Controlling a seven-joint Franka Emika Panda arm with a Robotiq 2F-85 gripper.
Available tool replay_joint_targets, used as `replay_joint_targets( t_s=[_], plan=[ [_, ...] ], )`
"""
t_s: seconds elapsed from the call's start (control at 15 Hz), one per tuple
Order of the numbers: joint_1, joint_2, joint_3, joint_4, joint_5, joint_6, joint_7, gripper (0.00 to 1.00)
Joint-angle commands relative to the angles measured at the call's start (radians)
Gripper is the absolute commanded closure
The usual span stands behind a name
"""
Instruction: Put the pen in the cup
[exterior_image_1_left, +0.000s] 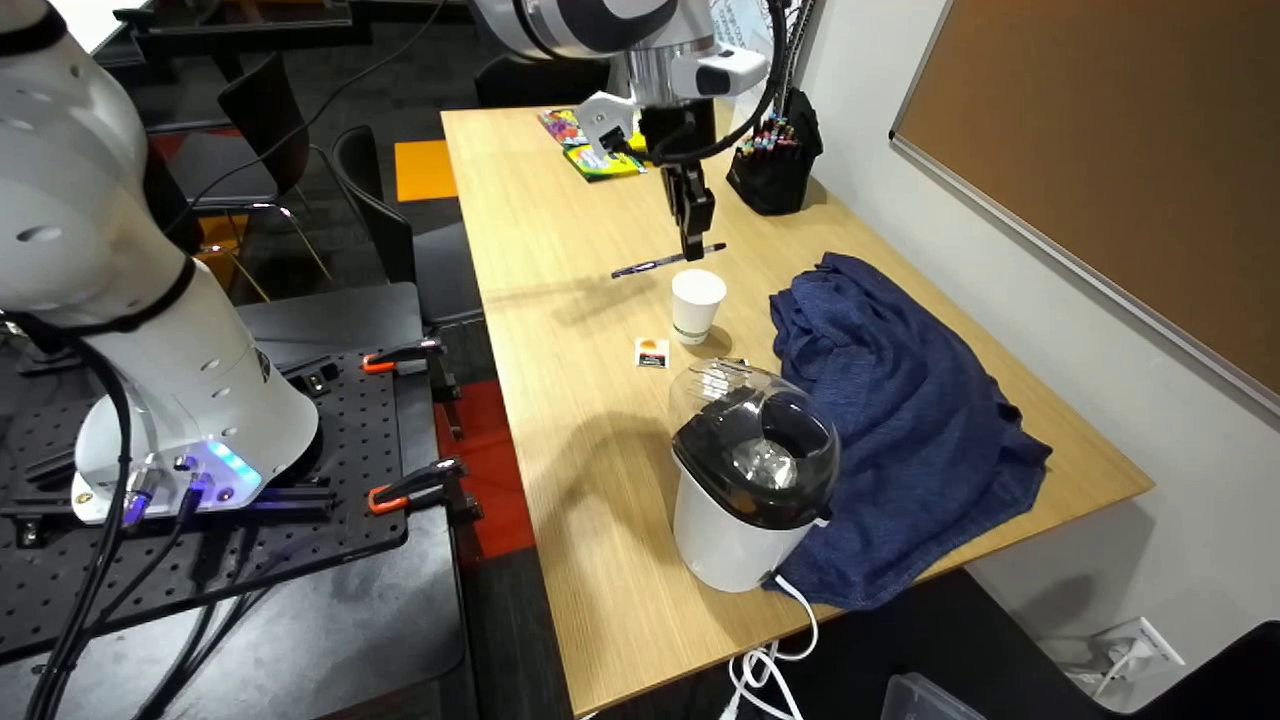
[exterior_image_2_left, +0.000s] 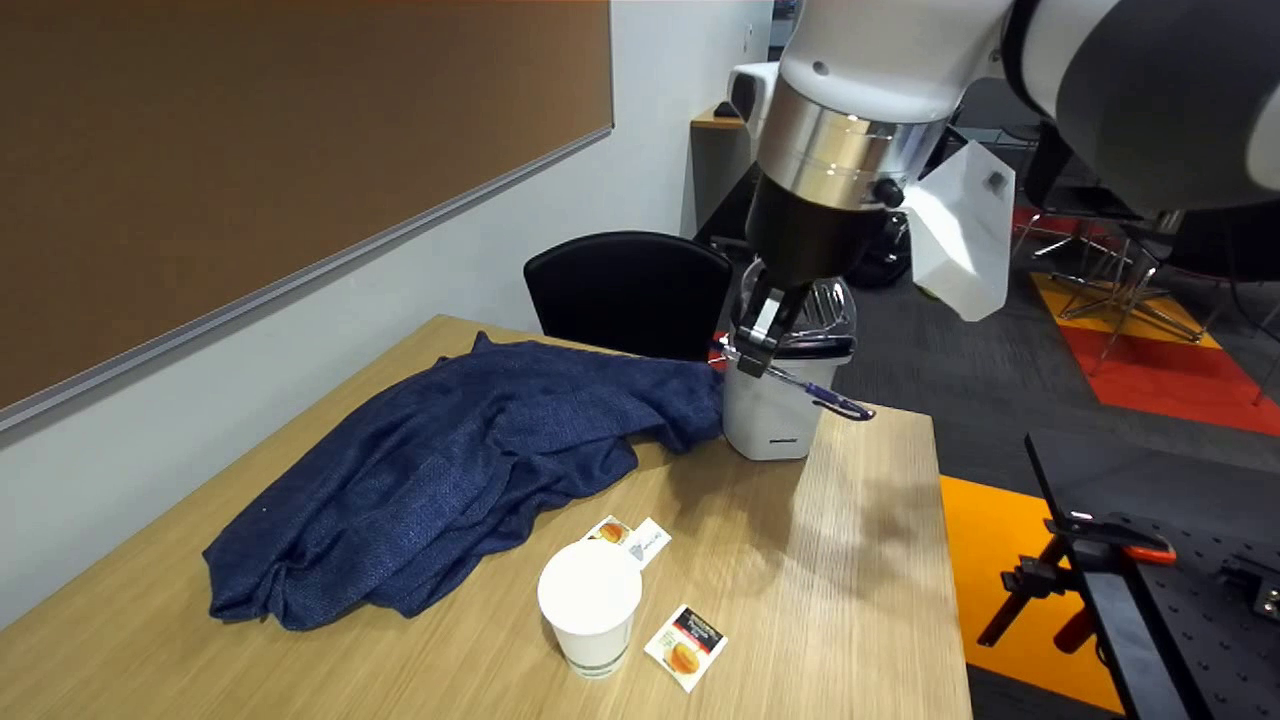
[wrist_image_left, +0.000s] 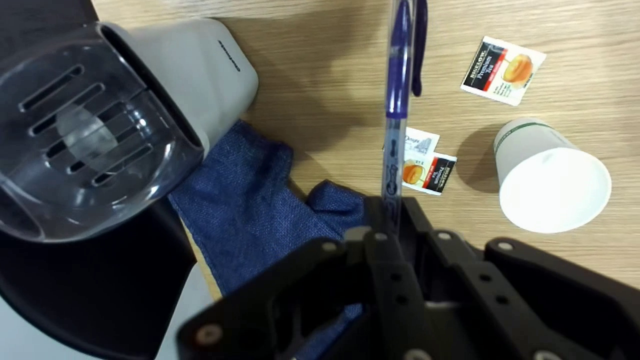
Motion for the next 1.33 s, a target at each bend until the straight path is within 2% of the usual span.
replay_joint_targets(
  t_s=[0.0, 0.27, 0.47, 0.6, 0.67, 1.0, 1.07, 1.27],
  plan=[
    [-0.054, -0.042, 0.047, -0.008, 0.004, -0.028, -0.155, 0.97],
    [-0.085, -0.049, 0.052, -0.036, 0.007, 0.069, -0.293, 0.97],
    [-0.095, -0.034, 0.047, -0.052, 0.076, 0.167, -0.413, 0.97],
    [-0.094, -0.027, 0.049, -0.058, 0.161, 0.191, -0.49, 0.97],
    [-0.101, -0.02, 0.057, -0.04, 0.107, 0.159, -0.424, 0.89],
    [-0.1, -0.018, 0.056, -0.043, 0.143, 0.165, -0.465, 0.89],
    [-0.1, -0.018, 0.056, -0.043, 0.143, 0.165, -0.465, 0.97],
    [-0.093, -0.009, 0.047, -0.057, 0.238, 0.32, -0.608, 0.97]
  ],
)
